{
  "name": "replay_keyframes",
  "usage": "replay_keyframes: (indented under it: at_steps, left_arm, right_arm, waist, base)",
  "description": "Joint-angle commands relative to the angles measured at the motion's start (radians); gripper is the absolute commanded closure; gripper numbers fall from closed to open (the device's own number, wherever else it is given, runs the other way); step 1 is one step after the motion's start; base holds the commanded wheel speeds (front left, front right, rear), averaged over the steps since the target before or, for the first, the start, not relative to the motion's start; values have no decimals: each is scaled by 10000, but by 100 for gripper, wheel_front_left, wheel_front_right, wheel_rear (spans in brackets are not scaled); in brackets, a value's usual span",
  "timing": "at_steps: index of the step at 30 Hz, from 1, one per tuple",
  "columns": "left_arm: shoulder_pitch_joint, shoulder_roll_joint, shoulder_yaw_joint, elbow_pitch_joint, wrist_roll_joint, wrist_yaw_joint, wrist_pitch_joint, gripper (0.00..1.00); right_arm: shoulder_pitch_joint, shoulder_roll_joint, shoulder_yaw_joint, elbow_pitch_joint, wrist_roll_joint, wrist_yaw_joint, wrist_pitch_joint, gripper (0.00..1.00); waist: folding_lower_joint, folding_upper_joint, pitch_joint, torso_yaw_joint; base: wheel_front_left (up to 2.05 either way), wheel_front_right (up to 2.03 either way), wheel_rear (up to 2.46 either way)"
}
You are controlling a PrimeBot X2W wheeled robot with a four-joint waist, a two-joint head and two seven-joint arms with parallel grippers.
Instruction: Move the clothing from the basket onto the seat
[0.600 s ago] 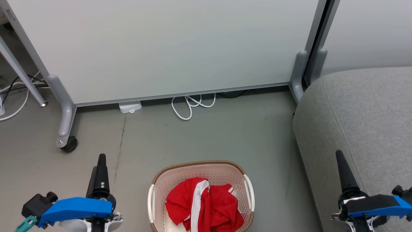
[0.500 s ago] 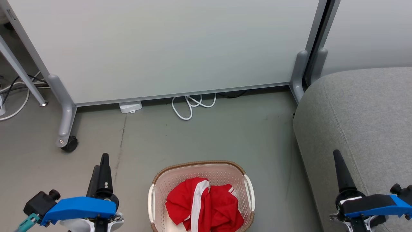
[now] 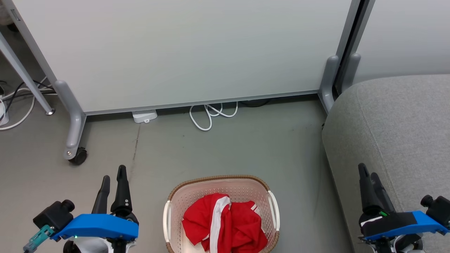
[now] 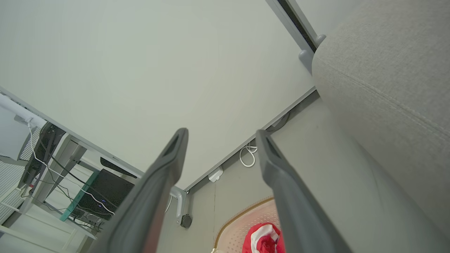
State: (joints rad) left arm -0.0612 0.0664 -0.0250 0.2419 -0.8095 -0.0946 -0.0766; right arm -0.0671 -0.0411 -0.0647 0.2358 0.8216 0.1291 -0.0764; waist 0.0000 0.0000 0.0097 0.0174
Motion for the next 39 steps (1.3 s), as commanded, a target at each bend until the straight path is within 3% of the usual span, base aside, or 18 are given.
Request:
replay_keyframes:
  at_steps: [1,27,39]
  left_arm:
    - [-225,92,-73,-149,260,-8,-78,0]
    - [-249,329,-706,131,3118,-227,-826,0]
    - [-267,270,-887,529,3779,-320,-1125,0]
  right_arm:
    - [-45,-71,30,-94,-272,17,-79,0]
    - [-11,-95,-243,365,-3444,21,-808,0]
    - [14,-106,-340,438,-4639,21,-1033,0]
  waist:
    - [0,0,-3,4]
    - [0,0,-1,187]
    - [0,0,-36,272]
  base:
    - [0,0,0]
    - [0,0,0]
    - [0,0,0]
